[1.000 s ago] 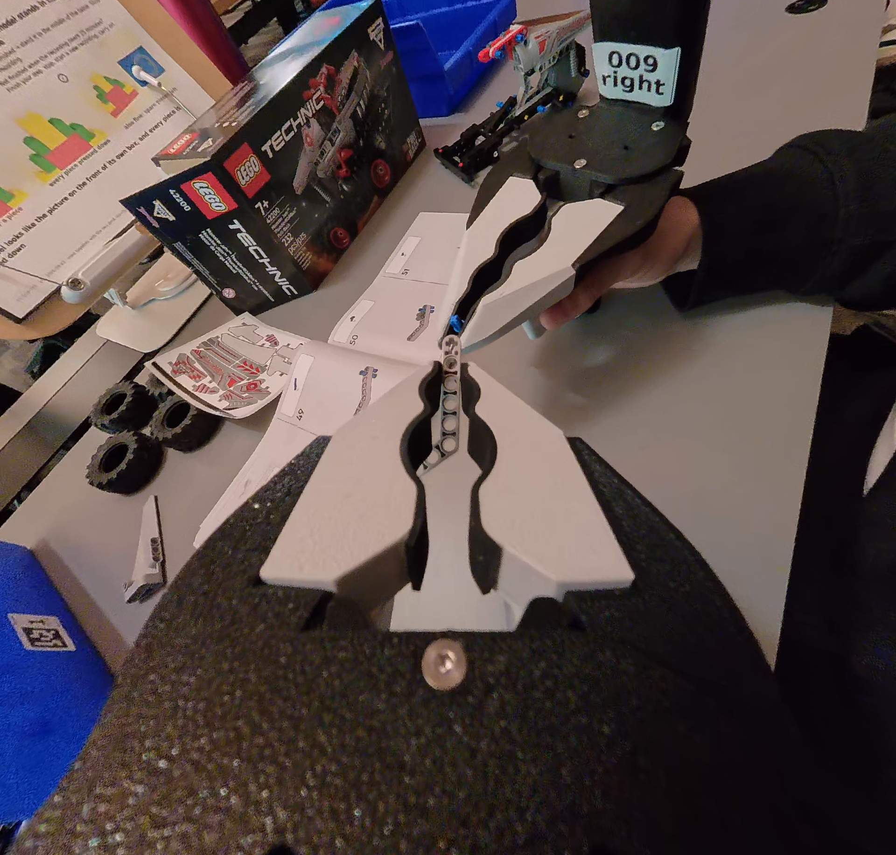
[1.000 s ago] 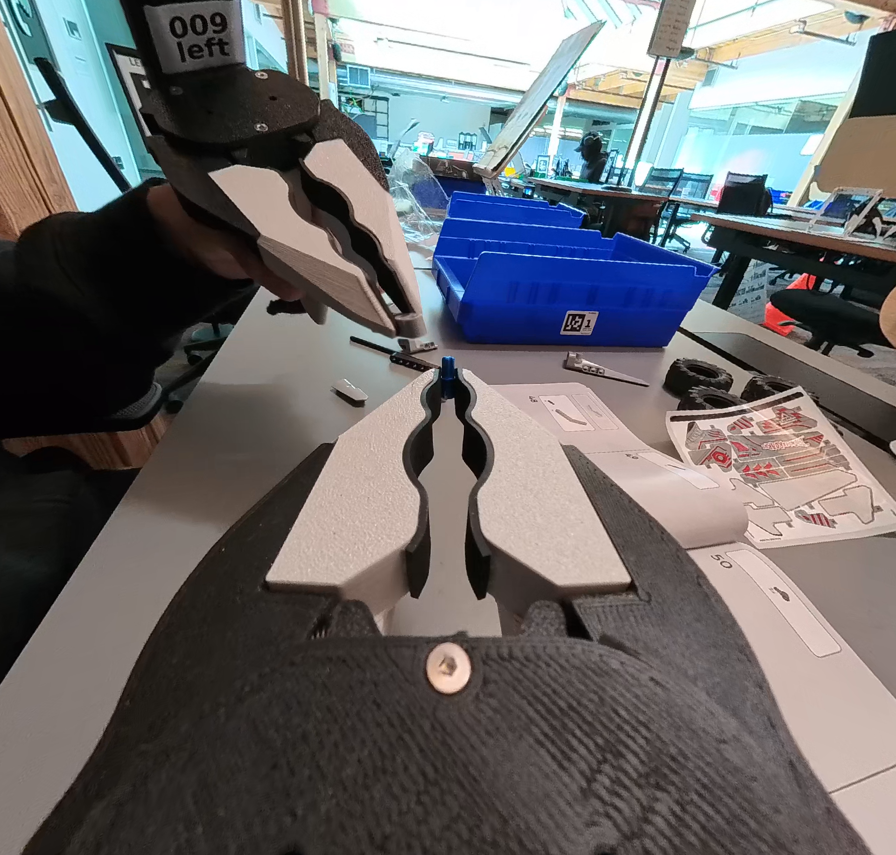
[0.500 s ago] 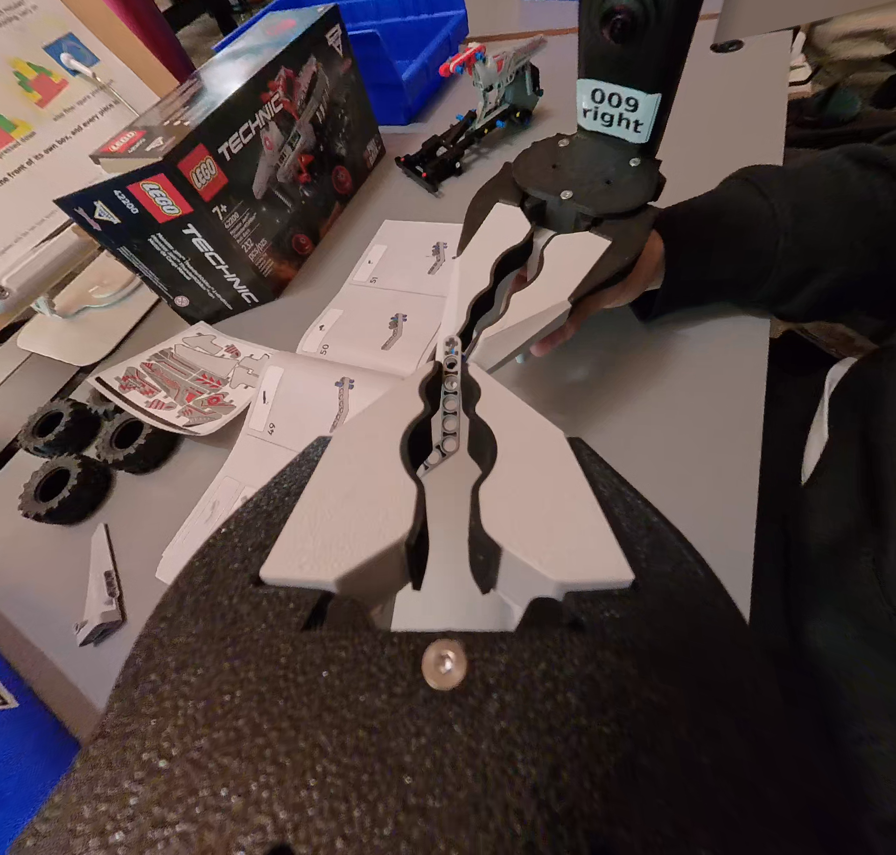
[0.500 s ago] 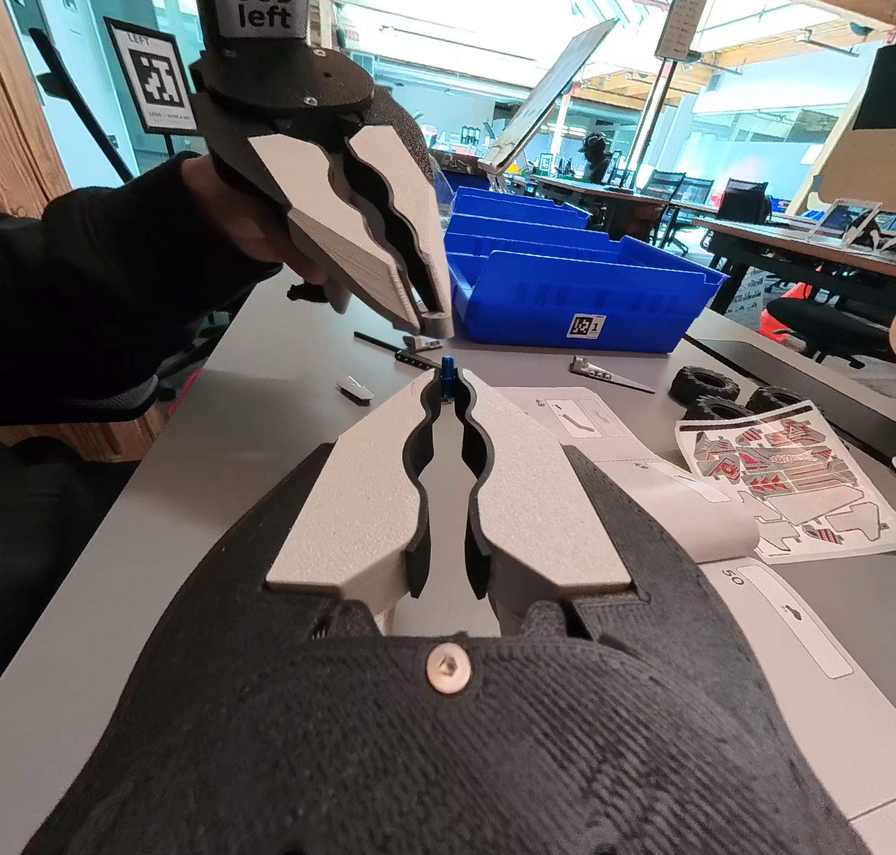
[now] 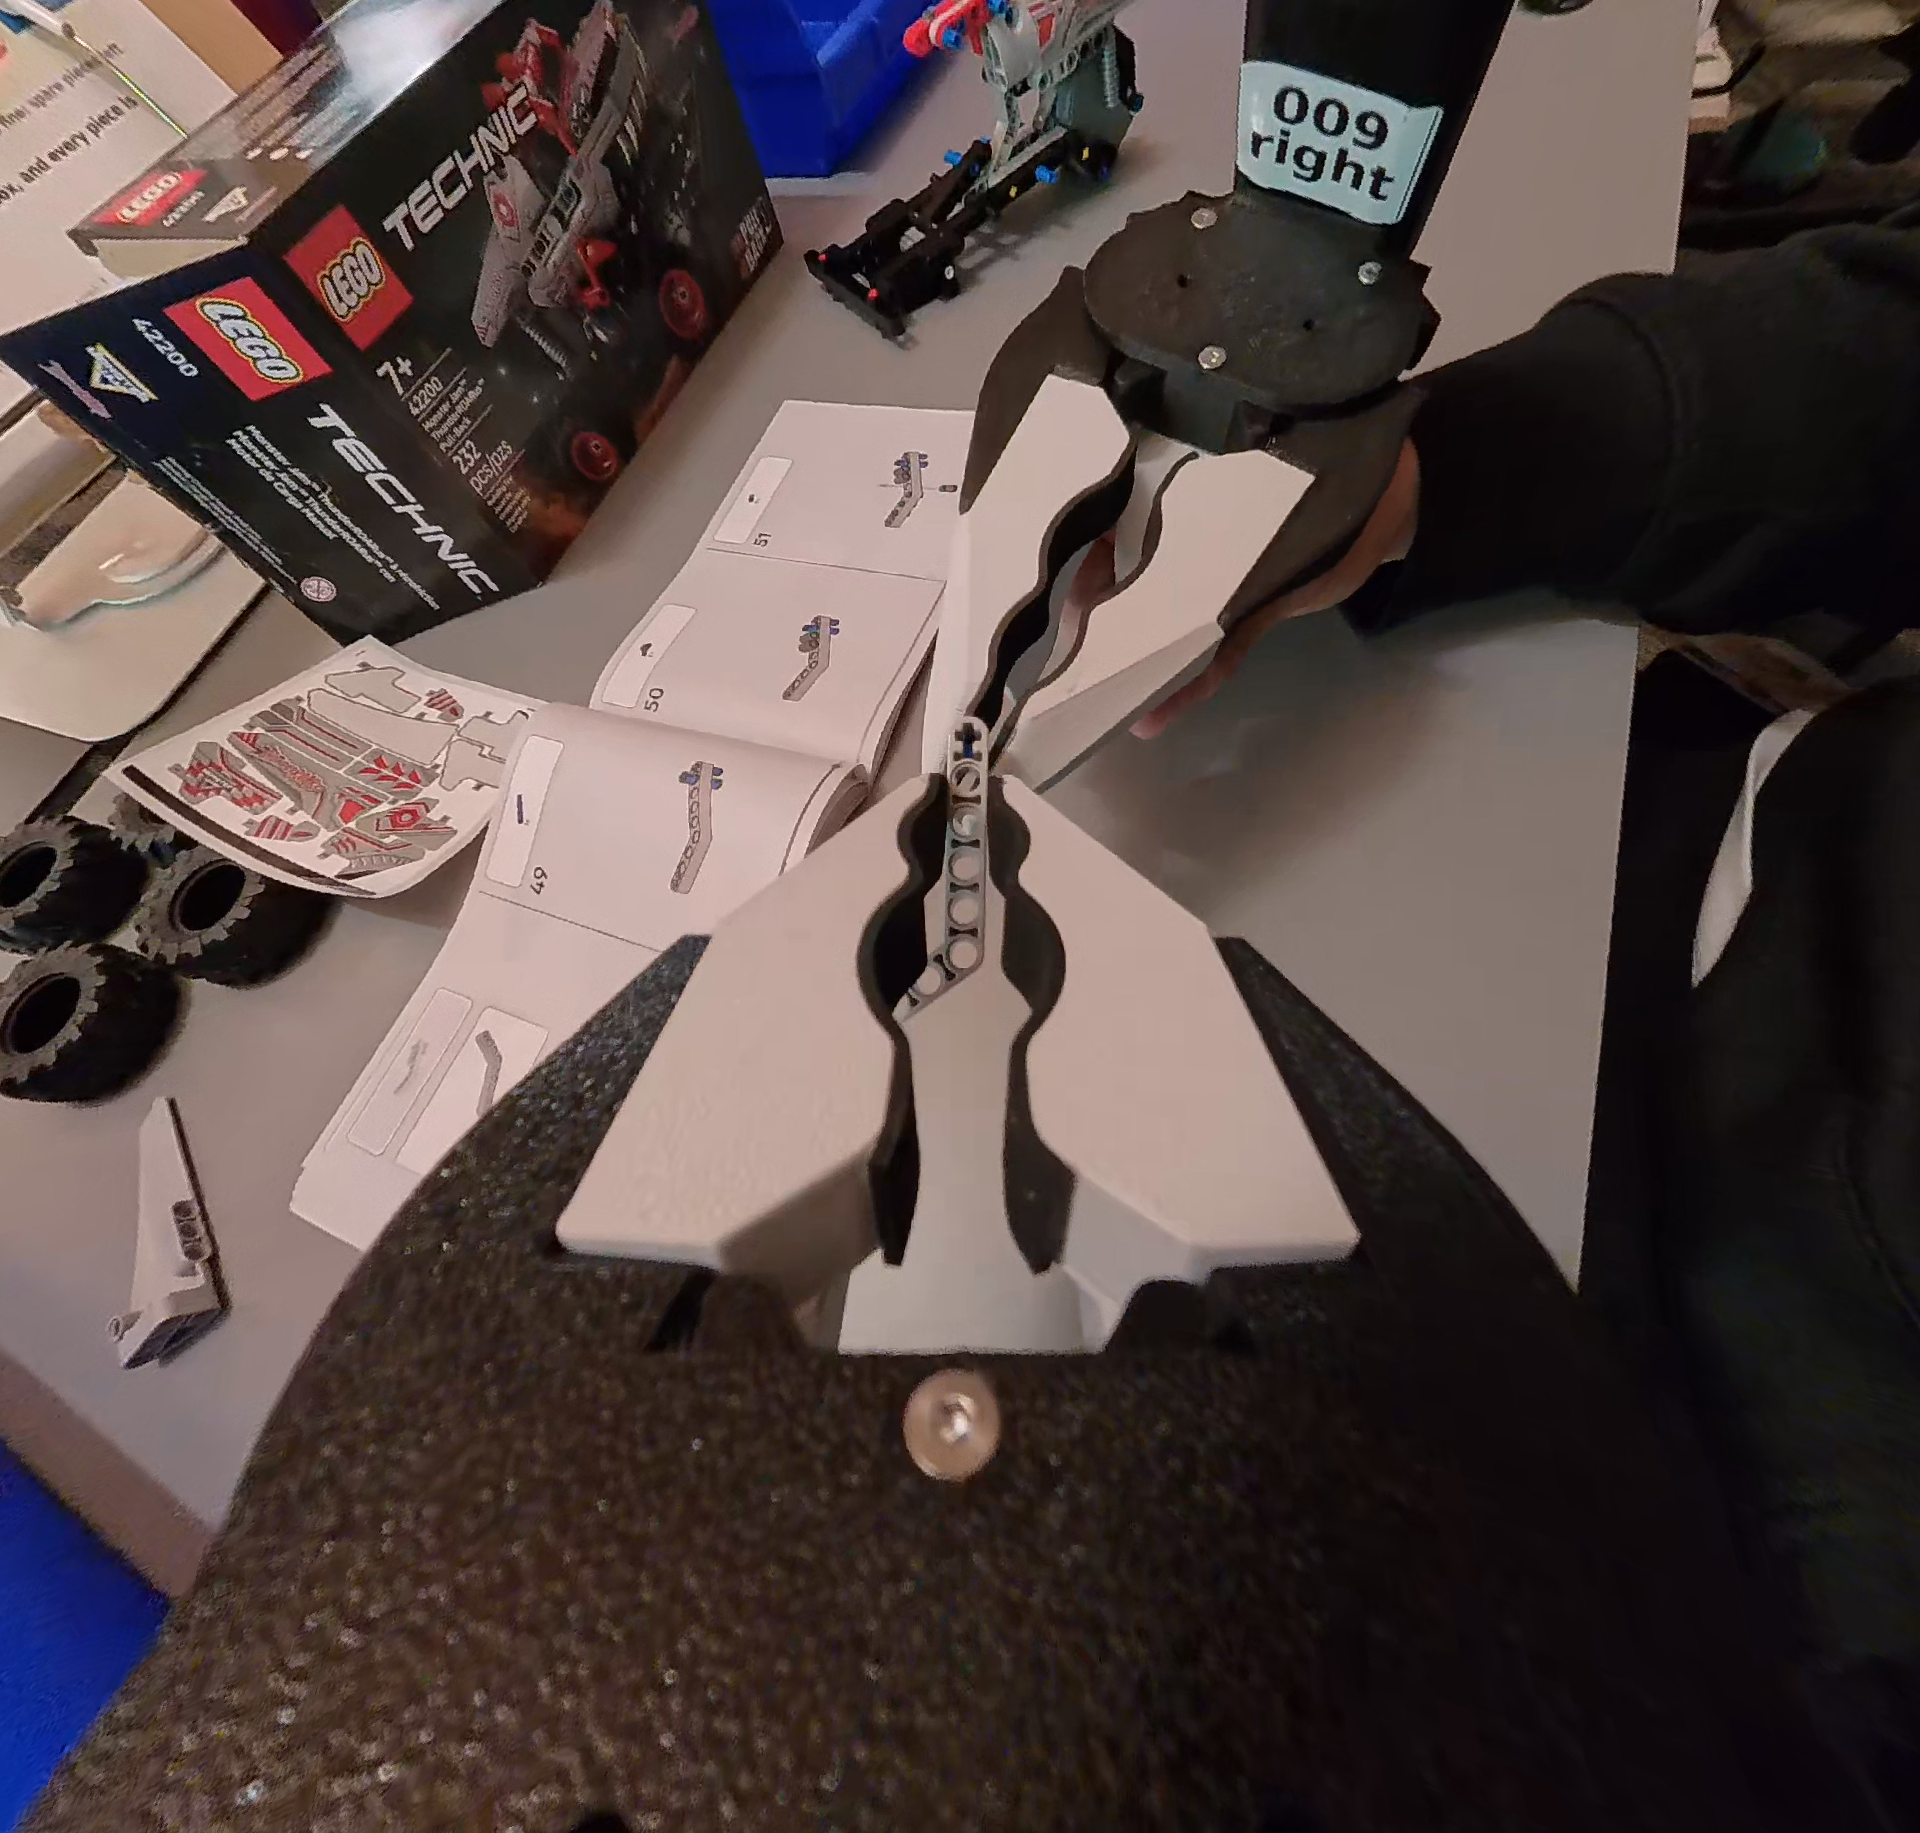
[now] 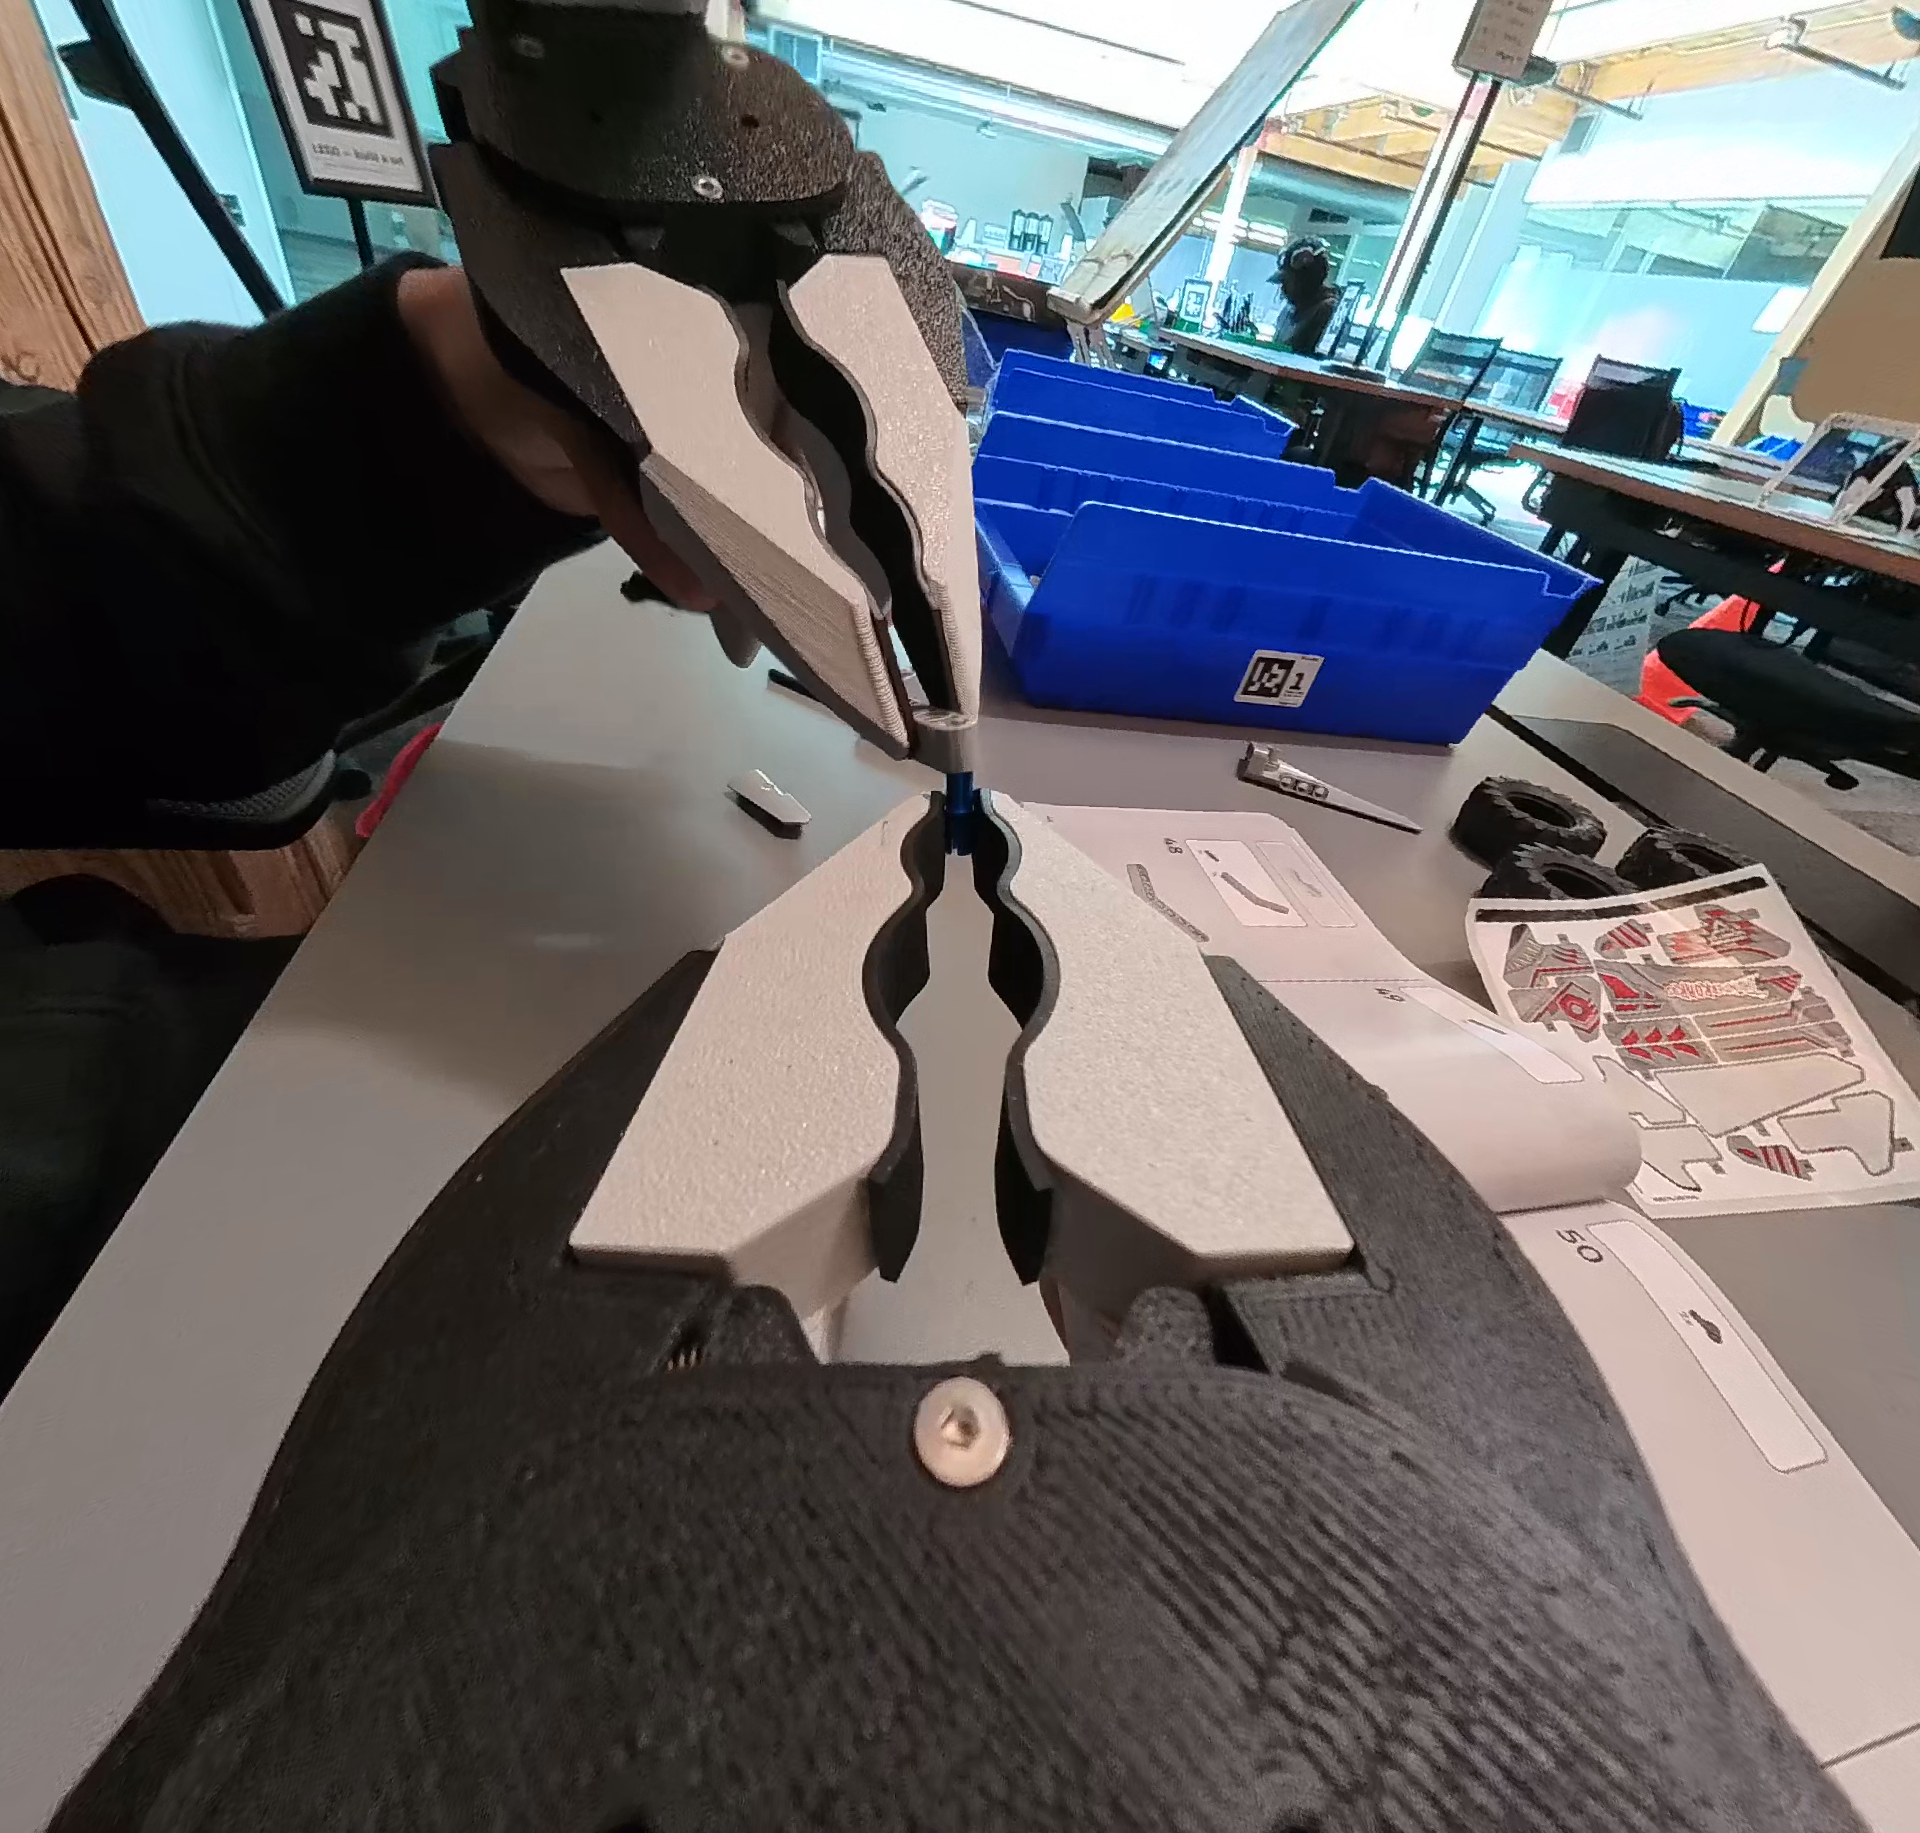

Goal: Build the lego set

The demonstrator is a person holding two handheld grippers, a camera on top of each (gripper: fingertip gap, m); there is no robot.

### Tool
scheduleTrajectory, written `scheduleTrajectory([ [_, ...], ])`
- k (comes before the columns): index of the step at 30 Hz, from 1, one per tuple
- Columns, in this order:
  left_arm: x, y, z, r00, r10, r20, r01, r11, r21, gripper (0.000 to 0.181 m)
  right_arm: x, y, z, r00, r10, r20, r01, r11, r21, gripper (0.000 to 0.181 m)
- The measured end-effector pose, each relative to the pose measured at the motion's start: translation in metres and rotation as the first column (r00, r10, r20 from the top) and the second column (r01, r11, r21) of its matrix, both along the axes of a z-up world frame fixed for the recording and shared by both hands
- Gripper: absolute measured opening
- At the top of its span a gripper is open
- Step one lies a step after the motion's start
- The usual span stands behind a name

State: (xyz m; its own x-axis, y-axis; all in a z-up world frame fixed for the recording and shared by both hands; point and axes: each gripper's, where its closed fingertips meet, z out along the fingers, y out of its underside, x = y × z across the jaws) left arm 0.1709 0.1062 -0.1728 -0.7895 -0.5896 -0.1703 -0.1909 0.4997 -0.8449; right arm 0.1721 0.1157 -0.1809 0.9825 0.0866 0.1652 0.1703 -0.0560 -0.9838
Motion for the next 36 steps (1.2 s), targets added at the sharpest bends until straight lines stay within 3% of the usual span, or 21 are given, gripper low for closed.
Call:
scheduleTrajectory([
  [13,-0.024,-0.002,-0.013,0.99,-0.131,0.043,0.111,0.94,0.321,0.005,-0.029,-0.003,-0.013,0.978,0.203,0.043,-0.199,0.976,-0.088,0.003],
  [20,-0.03,0.002,-0.023,0.983,-0.177,0.051,0.133,0.874,0.467,0.005,-0.036,0.0,-0.024,0.972,0.218,0.093,-0.202,0.967,-0.155,0.003],
  [24,-0.028,0.009,-0.034,0.986,-0.169,0.006,0.15,0.891,0.429,0.005,-0.031,0.007,-0.035,0.974,0.169,0.151,-0.134,0.967,-0.216,0.003],
  [30,-0.015,0.007,-0.054,0.982,-0.191,-0.012,0.188,0.951,0.244,0.005,-0.013,0.004,-0.054,0.954,0.097,0.285,0.003,0.944,-0.33,0.003],
  [36,-0.005,0.009,-0.073,0.973,-0.215,0.085,0.177,0.929,0.325,0.005,-0.006,0.006,-0.063,0.923,0.058,0.381,0.087,0.931,-0.353,0.003],
])
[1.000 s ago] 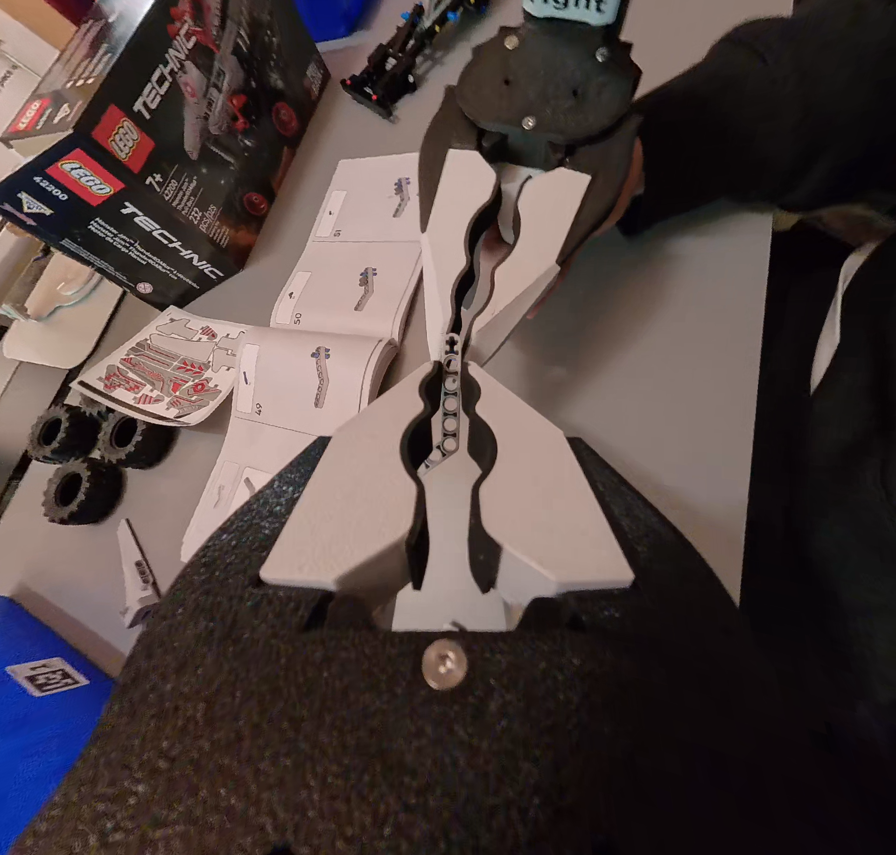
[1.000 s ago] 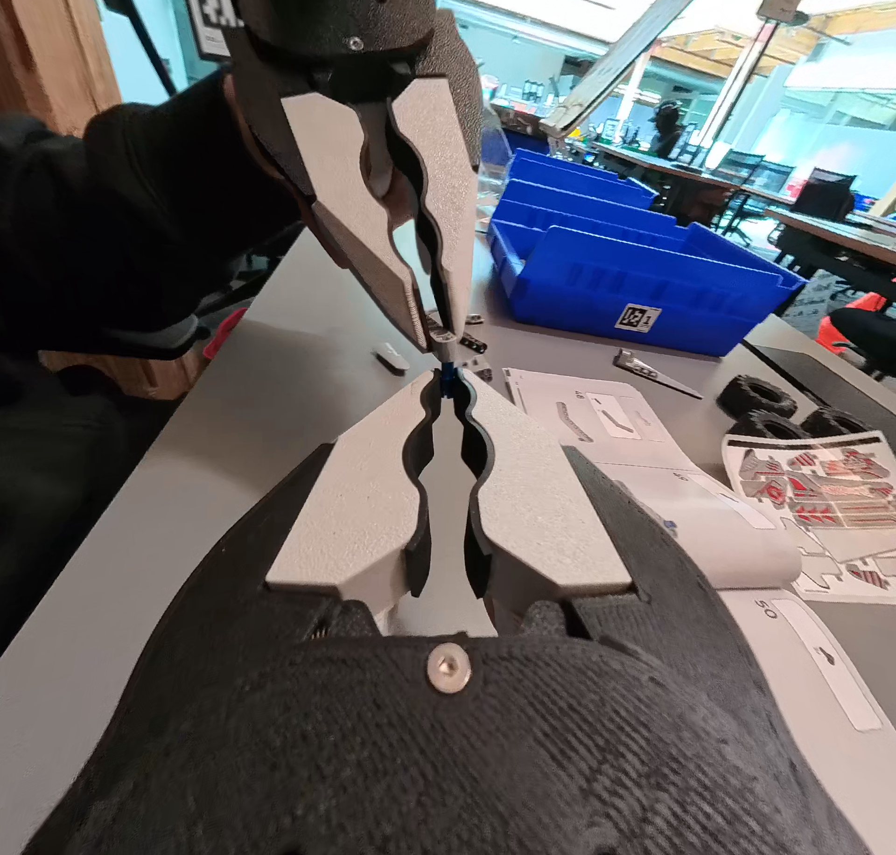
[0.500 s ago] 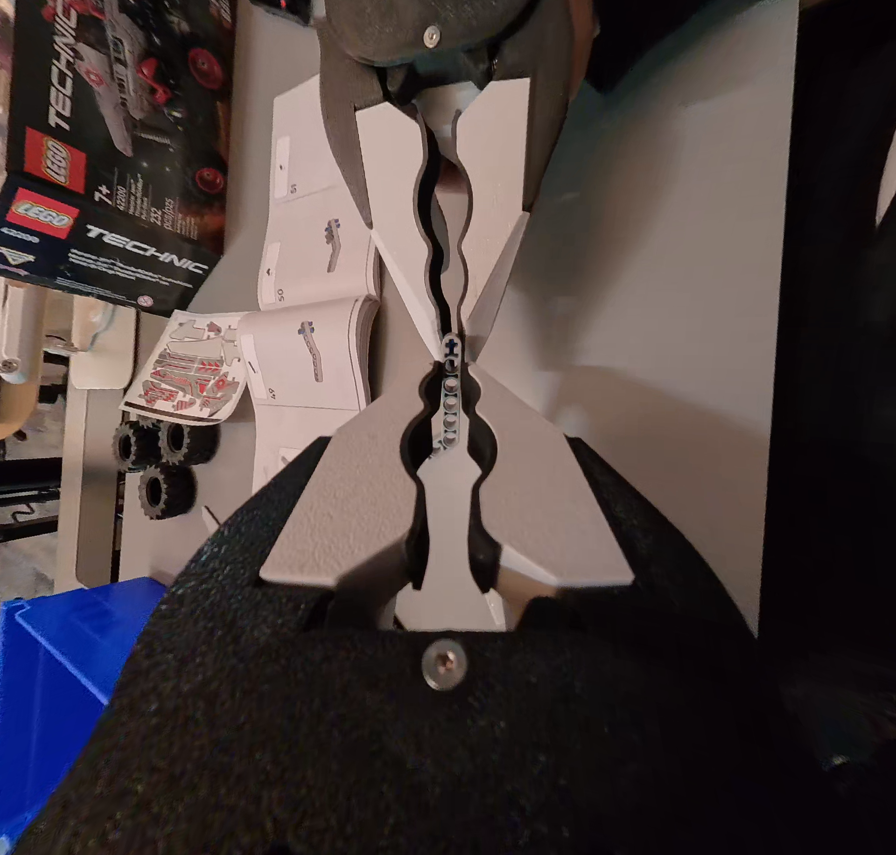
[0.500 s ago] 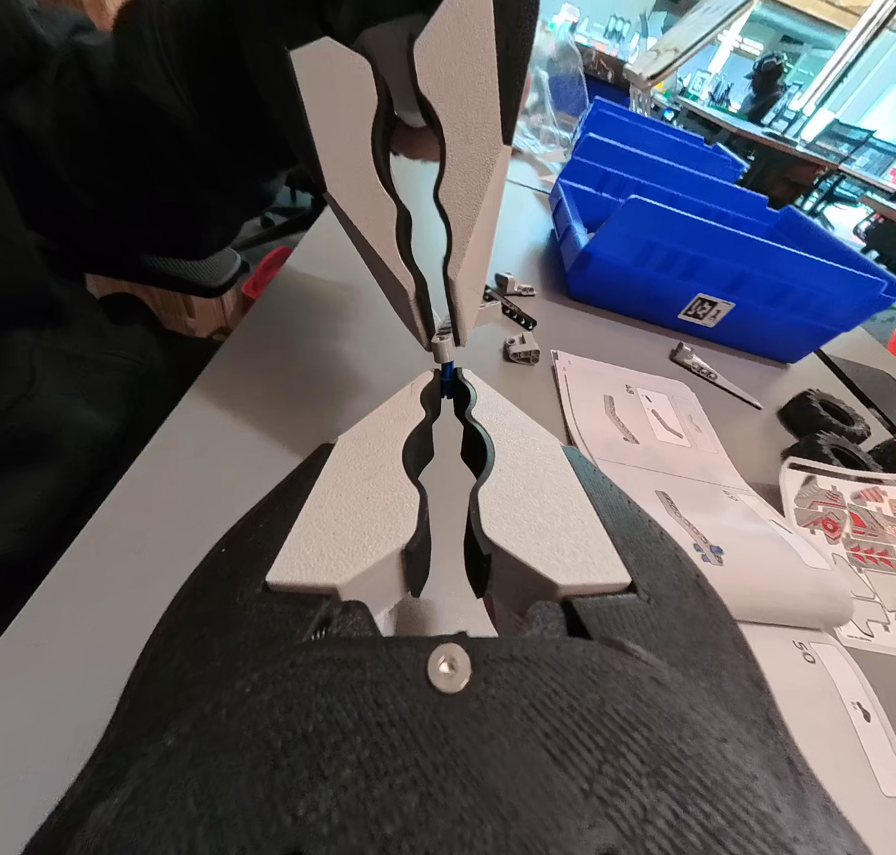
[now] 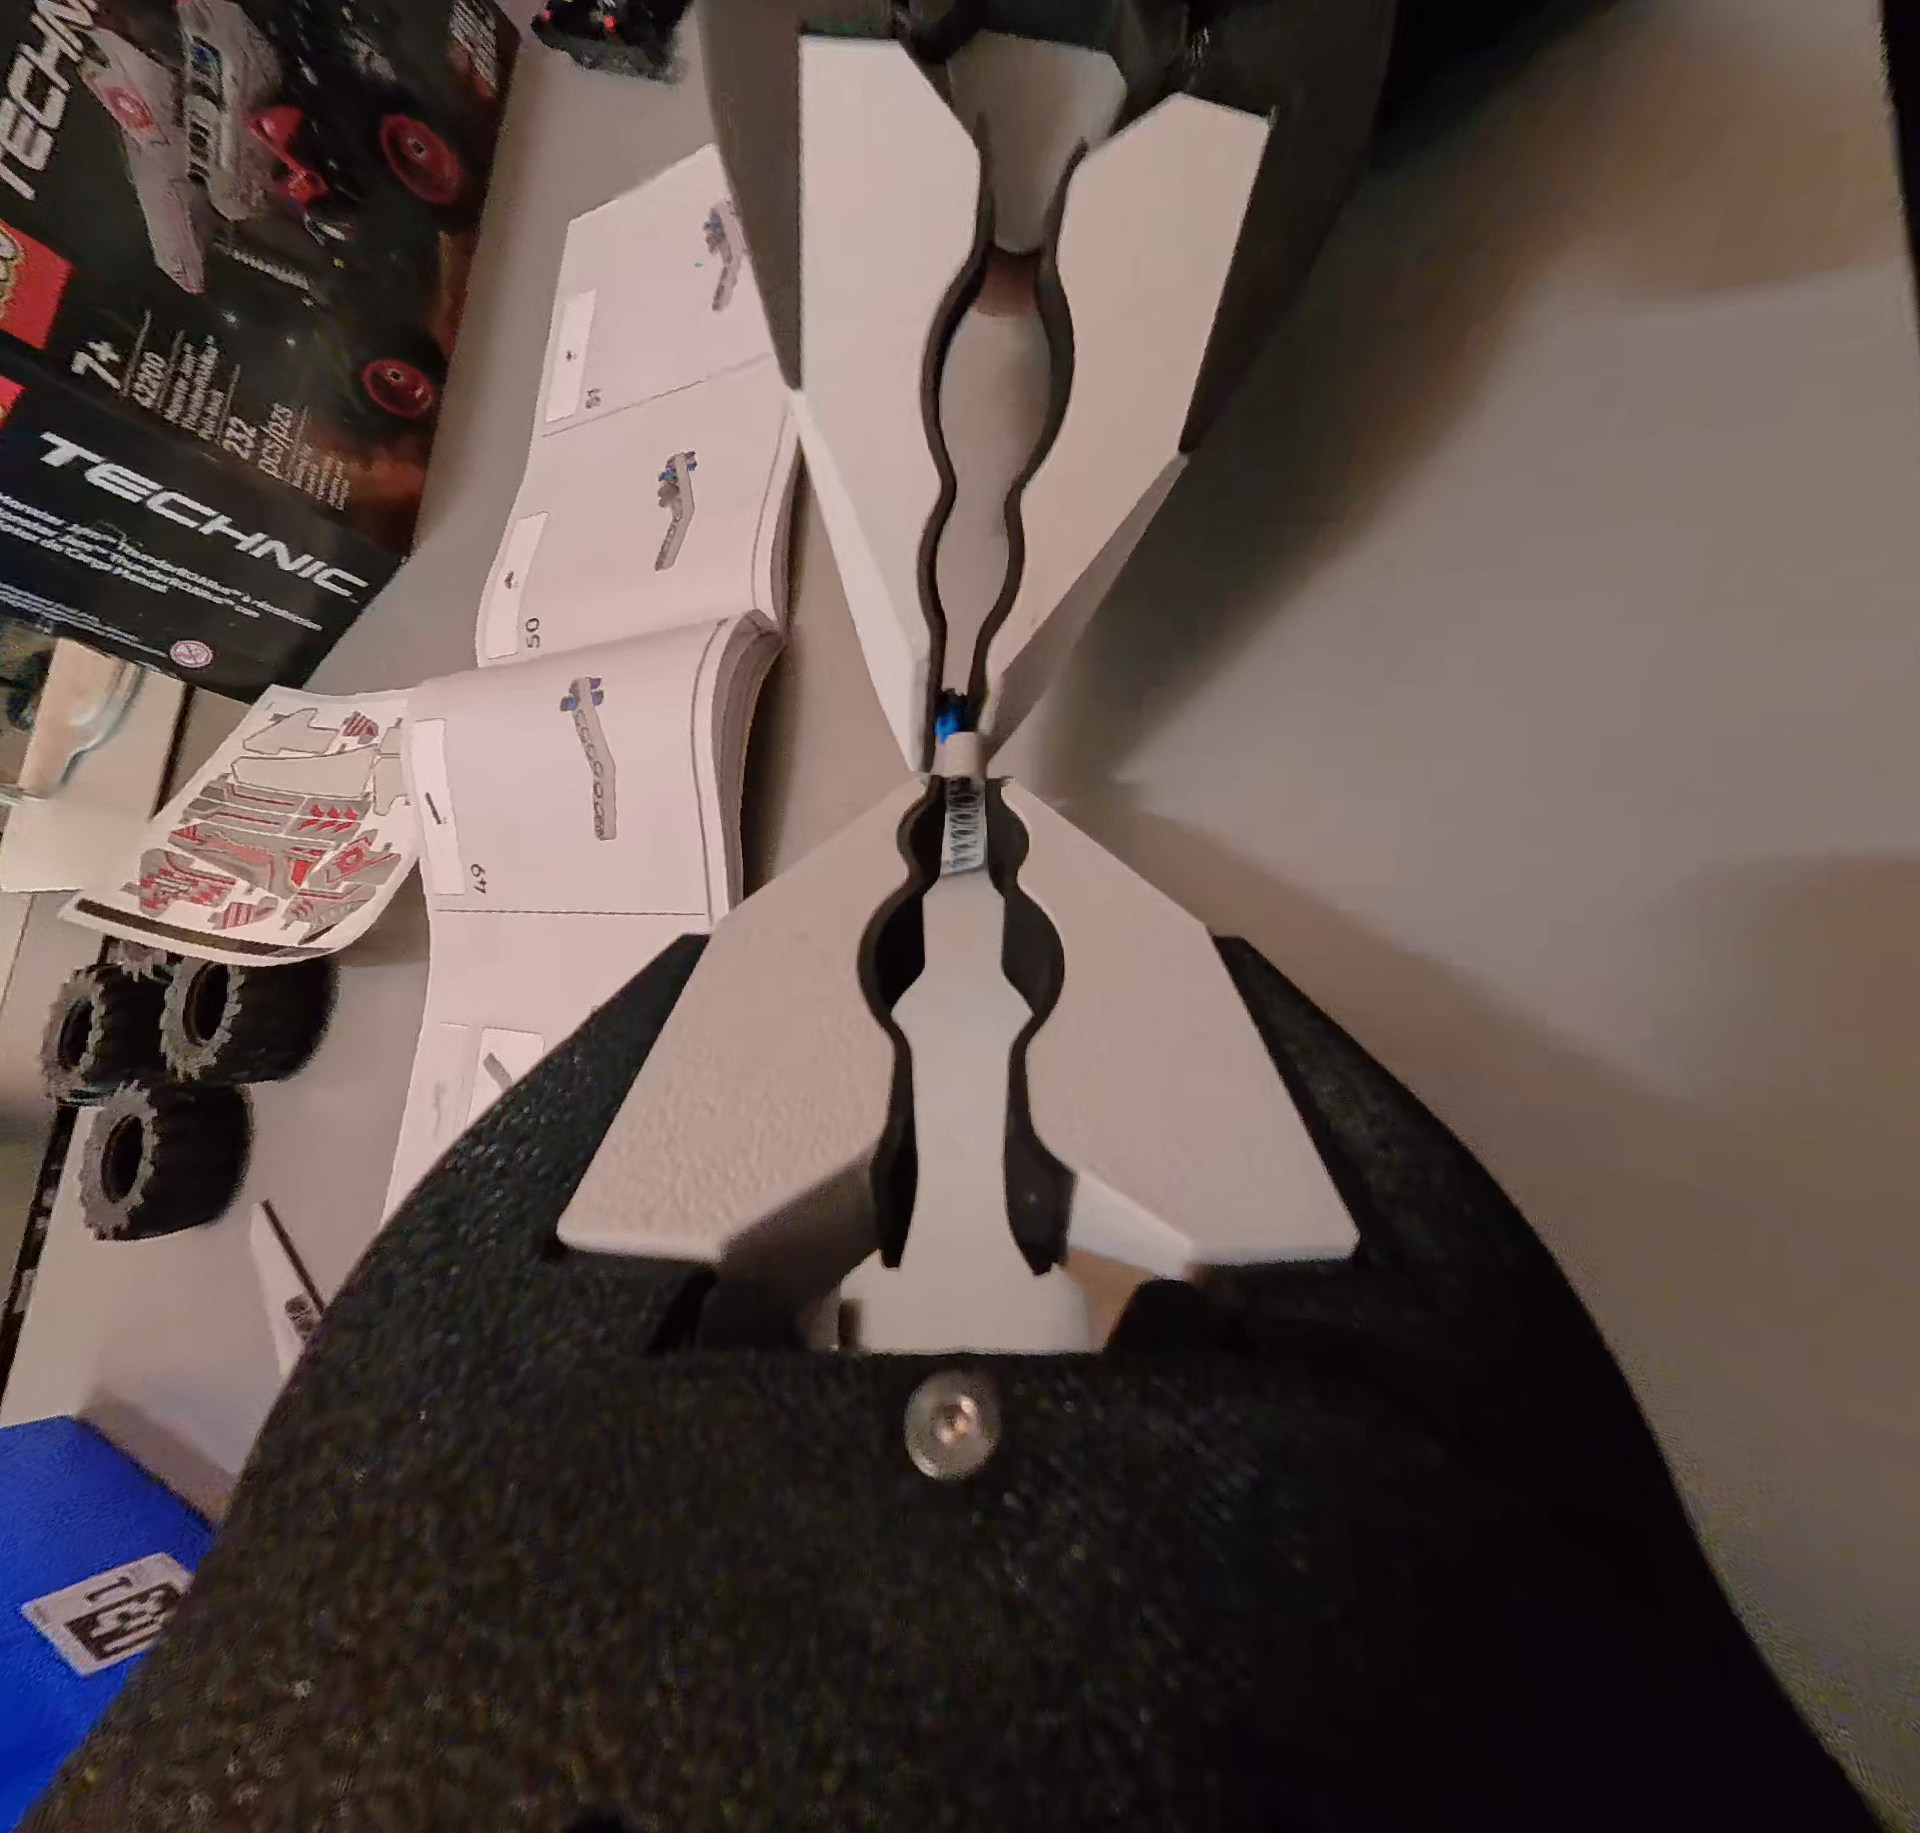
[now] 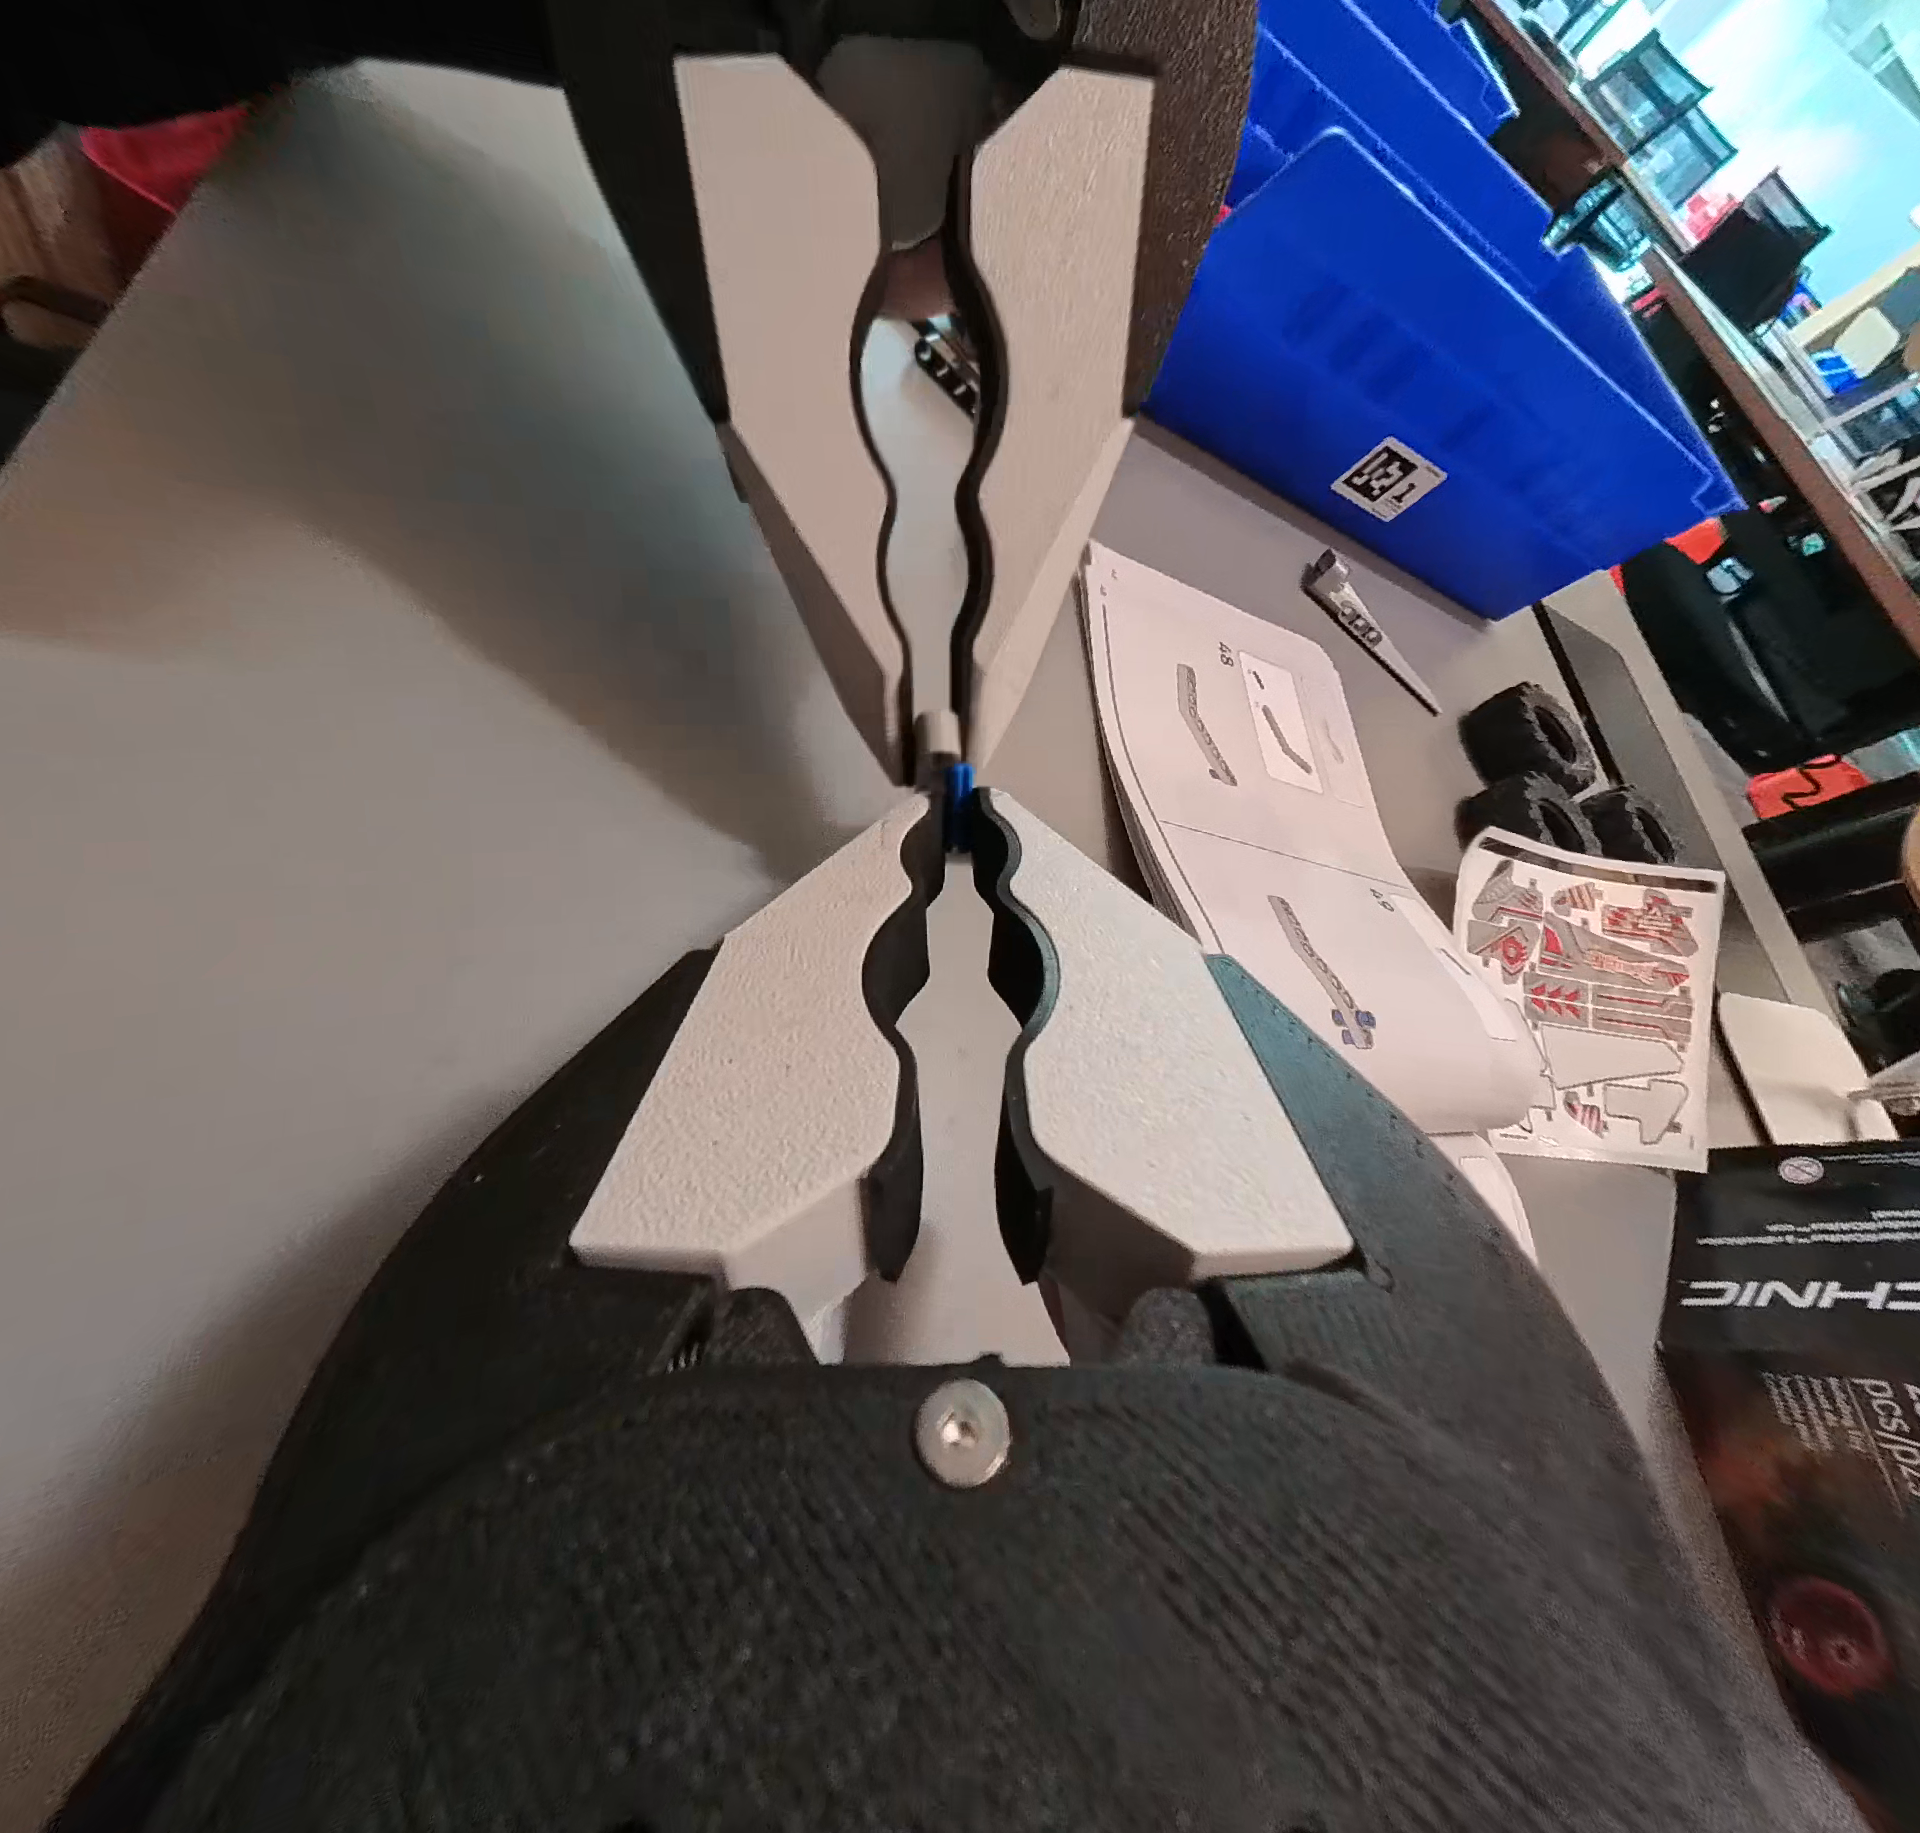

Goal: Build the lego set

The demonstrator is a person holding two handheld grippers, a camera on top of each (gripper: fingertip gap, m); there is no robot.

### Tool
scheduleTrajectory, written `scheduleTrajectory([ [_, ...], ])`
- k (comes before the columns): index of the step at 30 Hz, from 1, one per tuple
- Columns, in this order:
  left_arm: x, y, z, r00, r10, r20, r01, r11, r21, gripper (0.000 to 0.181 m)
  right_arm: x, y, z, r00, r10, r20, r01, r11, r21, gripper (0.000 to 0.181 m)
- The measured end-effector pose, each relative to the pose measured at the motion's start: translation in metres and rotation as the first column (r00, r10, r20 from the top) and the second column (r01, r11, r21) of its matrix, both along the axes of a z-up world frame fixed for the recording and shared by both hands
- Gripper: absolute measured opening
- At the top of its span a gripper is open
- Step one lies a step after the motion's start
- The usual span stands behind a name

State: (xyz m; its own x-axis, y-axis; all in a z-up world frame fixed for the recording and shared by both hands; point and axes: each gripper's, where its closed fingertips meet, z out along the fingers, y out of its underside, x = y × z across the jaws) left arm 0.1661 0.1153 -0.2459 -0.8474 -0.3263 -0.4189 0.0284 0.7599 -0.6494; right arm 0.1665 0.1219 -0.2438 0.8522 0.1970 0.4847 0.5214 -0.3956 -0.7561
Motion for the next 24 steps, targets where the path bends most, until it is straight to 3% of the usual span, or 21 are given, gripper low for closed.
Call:
scheduleTrajectory([
  [11,0.006,-0.005,-0.004,0.997,0.035,0.071,-0.031,0.998,-0.063,0.005,0.005,-0.004,-0.022,0.999,-0.024,0.025,0.027,0.994,-0.102,0.004],
  [24,0.007,-0.001,-0.001,0.989,0.049,0.143,-0.07,0.987,0.142,0.005,0.007,-0.002,-0.013,0.999,-0.042,0.034,0.044,0.998,-0.046,0.003],
])
